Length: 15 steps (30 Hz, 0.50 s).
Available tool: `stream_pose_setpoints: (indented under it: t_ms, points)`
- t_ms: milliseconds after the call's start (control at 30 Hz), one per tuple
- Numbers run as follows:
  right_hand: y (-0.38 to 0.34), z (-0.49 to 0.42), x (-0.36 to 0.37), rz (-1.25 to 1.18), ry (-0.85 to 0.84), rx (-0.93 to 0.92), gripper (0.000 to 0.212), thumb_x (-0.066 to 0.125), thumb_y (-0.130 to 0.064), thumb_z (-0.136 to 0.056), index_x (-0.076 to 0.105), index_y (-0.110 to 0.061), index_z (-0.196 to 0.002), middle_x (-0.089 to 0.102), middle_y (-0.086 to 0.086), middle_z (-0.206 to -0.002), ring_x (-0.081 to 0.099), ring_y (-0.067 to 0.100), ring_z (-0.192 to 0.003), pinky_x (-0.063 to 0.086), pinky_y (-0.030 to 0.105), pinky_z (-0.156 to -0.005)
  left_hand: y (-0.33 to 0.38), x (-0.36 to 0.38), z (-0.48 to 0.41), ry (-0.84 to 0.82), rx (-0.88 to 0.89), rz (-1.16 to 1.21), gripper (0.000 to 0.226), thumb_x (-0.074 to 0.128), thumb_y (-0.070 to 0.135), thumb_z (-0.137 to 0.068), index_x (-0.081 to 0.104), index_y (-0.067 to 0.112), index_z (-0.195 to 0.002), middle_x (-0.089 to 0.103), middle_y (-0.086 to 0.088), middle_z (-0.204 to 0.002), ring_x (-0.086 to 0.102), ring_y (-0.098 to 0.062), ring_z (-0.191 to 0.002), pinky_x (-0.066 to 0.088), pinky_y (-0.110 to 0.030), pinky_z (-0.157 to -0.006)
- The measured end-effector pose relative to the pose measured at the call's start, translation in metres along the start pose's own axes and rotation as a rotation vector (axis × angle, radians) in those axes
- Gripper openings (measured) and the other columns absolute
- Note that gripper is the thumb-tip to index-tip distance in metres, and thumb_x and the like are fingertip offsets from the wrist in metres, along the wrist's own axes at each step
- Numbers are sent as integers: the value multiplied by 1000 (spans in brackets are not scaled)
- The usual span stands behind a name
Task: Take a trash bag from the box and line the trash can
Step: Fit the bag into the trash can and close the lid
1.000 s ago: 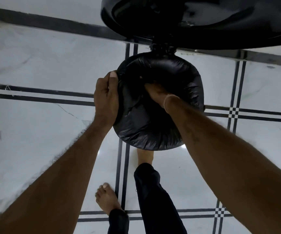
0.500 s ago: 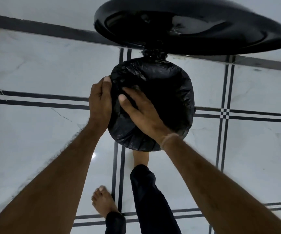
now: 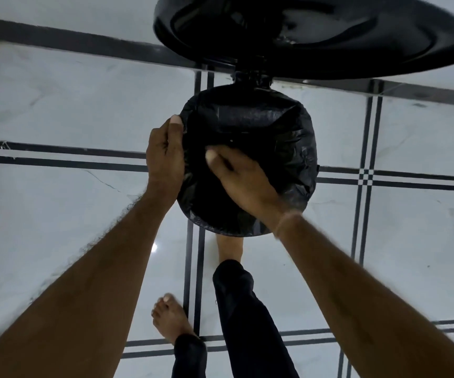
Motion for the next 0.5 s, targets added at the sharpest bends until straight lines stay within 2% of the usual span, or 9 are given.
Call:
stream_pose_setpoints:
  t_ms: [100,267,367,433,500]
  points:
    - [23,28,23,107,-166,59,40,39,-63,-102,55,-48,-135,55,-9,-150,50,22,-139,37,43,-118,-1,0,-1,14,8,-36,45,39,53,-105,38,31,-65,42,4,-74,42,-19,-77,37,-37,-71]
    - [72,-10,67,190,-379,266,62,27,-65,-104,35,-36,-159,34,2,-168,31,31,-154,21,46,-125,-5,-2,-4,36,14,-49,46,40,53,-105,41,33,-65,44,4,-75,43,-21,-80,38,-37,-74]
    - [85,-33,70,191,-374,334,62,28,-57,-108,37,-23,-159,34,10,-167,31,33,-154,19,41,-125,-6,0,-3,24,15,-24,47,40,53,-106,40,26,-68,43,1,-73,42,-21,-77,38,-39,-72]
    - [84,-30,61,179,-353,319,60,32,-57,-107,42,-24,-157,40,9,-164,36,32,-151,24,40,-123,-5,0,-2,20,11,-17,50,40,54,-105,41,17,-71,43,-4,-75,42,-20,-75,38,-39,-70]
    - [73,-15,42,124,-283,222,53,43,-57,-104,53,-31,-149,54,4,-154,48,28,-143,34,37,-120,-4,-1,-2,25,0,-12,52,39,56,-104,41,16,-71,45,-5,-76,43,-19,-76,39,-38,-71]
Point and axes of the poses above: each hand's wrist, its own z-axis away from the middle knuckle, its own x-axis out of the palm, y = z × x, the point moved 8 cm from there along -z, towards the middle knuckle
